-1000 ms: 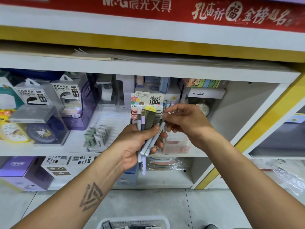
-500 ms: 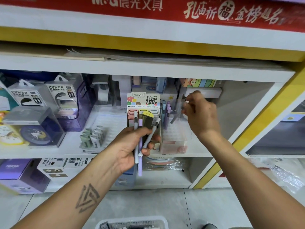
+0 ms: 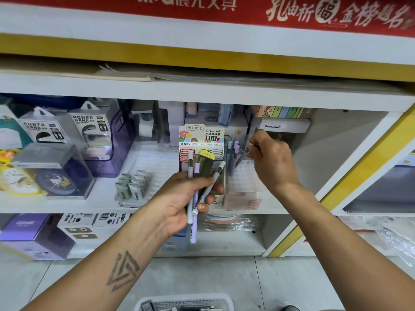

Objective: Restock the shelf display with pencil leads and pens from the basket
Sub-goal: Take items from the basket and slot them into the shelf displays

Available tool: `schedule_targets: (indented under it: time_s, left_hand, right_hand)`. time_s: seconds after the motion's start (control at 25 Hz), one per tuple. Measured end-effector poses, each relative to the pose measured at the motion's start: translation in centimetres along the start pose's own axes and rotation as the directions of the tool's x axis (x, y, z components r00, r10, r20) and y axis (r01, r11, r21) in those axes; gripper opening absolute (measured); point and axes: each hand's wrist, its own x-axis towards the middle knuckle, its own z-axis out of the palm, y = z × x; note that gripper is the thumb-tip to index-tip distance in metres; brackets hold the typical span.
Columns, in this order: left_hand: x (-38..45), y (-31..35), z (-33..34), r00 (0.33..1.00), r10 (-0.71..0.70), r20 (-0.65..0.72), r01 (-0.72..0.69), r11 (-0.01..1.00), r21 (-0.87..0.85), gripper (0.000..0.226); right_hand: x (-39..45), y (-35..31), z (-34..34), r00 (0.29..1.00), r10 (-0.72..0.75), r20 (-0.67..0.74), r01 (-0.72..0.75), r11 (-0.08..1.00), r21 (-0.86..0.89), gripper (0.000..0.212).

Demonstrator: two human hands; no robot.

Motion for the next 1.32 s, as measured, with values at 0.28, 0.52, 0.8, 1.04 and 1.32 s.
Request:
schedule_targets:
  time_s: [0.28,0.52,0.8,1.04,1.32]
  left_hand:
    - [-0.1,-0.2,-0.1,1.0,0.011,0.028,-0.011,1.0,0.014,0.027]
    - [0.0,-0.2,-0.1,0.999,0.022,0.045,-0.022,1.0,-0.006,0.029]
    - [0.0,-0.5,1.0,0.996,0.029,0.081,-0.03,0.999,0.013,0.02]
    - [0.2,-0.6,1.2,1.0,-0.016,-0.023,0.016,1.0,-0.011,0.028]
    - [0.0,-0.6,1.0,1.0,0.002,-0.024,-0.001,1.0,0.014,0.031]
  right_hand:
    - [0.3,0.2,0.8,0.99,0.013,0.138,0.003,0.993,-0.117,0.041]
    - [0.4,-1.2,-0.2,0.944,0.272,0.188,-0.306,0.933,0.187,0.017]
    - [-0.4,-3.0,-2.5,0.736,0.271,0.621,-0.668,0.444,0.597,0.012]
    - [1.0,-0.5,-3.8,0.825,0.559,0.083,-0.467,0.592,0.657,0.01]
    - [-0.1,-0.2,-1.3,0.995,0.098,-0.018,-0.096,0.993,0.075,0.013]
